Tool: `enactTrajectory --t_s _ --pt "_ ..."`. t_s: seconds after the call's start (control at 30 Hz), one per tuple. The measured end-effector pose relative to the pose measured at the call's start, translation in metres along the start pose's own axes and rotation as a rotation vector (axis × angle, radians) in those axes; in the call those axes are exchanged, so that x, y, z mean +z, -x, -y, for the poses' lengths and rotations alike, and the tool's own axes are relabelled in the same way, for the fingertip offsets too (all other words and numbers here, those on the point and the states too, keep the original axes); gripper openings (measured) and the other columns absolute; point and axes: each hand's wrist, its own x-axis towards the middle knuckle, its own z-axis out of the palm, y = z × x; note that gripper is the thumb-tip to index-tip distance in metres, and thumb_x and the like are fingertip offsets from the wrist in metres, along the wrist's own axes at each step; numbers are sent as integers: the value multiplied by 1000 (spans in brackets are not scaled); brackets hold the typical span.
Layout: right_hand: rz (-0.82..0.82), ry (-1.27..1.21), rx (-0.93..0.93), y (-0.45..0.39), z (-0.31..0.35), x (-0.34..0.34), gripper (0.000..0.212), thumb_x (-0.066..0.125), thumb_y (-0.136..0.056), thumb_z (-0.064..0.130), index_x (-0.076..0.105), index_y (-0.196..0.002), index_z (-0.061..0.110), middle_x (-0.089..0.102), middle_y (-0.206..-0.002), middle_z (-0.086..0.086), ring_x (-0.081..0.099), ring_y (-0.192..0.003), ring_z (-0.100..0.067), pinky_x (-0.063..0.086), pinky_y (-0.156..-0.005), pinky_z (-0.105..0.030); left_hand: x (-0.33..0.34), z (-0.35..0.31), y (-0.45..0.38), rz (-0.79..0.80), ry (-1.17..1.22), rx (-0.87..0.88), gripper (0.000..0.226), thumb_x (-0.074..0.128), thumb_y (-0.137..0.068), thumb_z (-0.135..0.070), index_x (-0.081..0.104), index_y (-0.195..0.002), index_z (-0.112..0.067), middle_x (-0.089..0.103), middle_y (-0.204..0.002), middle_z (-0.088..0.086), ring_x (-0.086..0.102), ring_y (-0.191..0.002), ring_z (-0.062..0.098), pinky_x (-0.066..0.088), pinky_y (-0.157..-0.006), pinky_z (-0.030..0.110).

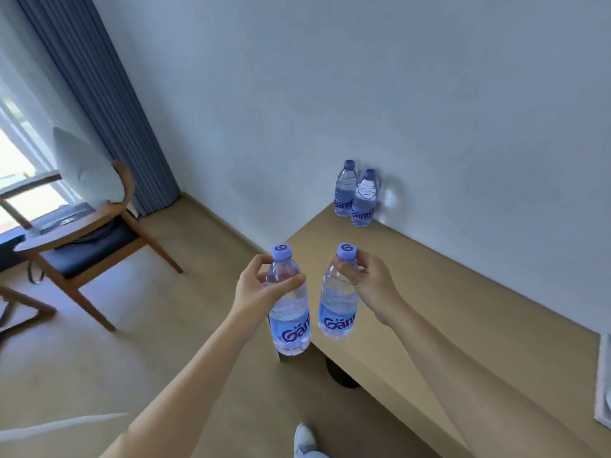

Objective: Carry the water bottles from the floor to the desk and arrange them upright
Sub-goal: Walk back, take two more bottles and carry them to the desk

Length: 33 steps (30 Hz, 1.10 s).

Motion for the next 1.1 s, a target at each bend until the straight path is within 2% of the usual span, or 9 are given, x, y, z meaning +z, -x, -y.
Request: enactTrajectory --t_s 0.13,0.27,0.43,0.5,0.6,0.7,0.8,0.9,1.1 --pt "-68 -4 23 -68 0 11 14 69 -87 37 70 -87 23 66 -81 0 57 -74 -12 44 -72 -29 1 -9 -80 44 -25 9 47 90 -61 -31 59 -96 -24 76 -83 -3 73 -72 12 53 -63 22" --pt "-150 3 55 -115 -4 11 17 70 -87 36 71 -91 19 73 -90 -5 66 -84 -17 49 -80 -33 9 -16 -148 133 -35 7 48 90 -60 -32 59 -96 -23 75 -81 -3 71 -68 8 49 -54 12" --pt "-339 38 112 -166 -18 6 23 70 -86 38 71 -90 15 74 -87 -5 68 -84 -20 50 -79 -36 29 -15 -229 253 -69 7 45 88 -53 -41 57 -84 -34 74 -82 1 67 -67 9 53 -65 26" --pt "-408 71 132 -184 -24 4 25 70 -85 40 71 -89 15 74 -83 -3 69 -82 -18 49 -74 -31 37 -11 -258 302 -102 26 45 87 -52 -43 55 -83 -34 72 -81 3 65 -65 10 52 -66 30" --pt "-480 98 165 -201 -33 3 29 69 -85 45 71 -89 17 74 -80 1 65 -72 -7 44 -65 -18 51 -7 -293 343 -178 63 47 83 -51 -49 51 -82 -35 66 -77 8 58 -62 11 48 -62 32" --pt "-531 81 183 -215 -39 1 20 72 -83 43 72 -88 24 74 -81 11 63 -74 6 43 -66 -11 67 -8 -322 375 -239 108 50 82 -51 -53 48 -83 -35 65 -72 -3 58 -61 8 46 -57 28" --pt "-576 33 177 -227 -44 2 7 75 -82 34 71 -86 29 73 -82 19 65 -81 7 46 -69 -9 83 -11 -341 422 -264 146 54 84 -56 -48 41 -82 -29 62 -72 -7 56 -61 6 48 -55 27" --pt "-607 19 138 -238 -46 2 14 76 -83 30 65 -80 38 70 -78 30 62 -76 16 42 -66 -4 97 -13 -354 463 -272 195 52 85 -62 -40 35 -75 -34 58 -66 -23 51 -55 -3 40 -47 12" --pt "-678 38 100 -257 -55 5 11 73 -79 38 63 -78 40 70 -79 29 63 -75 13 43 -65 -6 114 -7 -370 503 -312 214 49 85 -66 -34 38 -80 -33 62 -74 -26 58 -62 -4 42 -50 10"
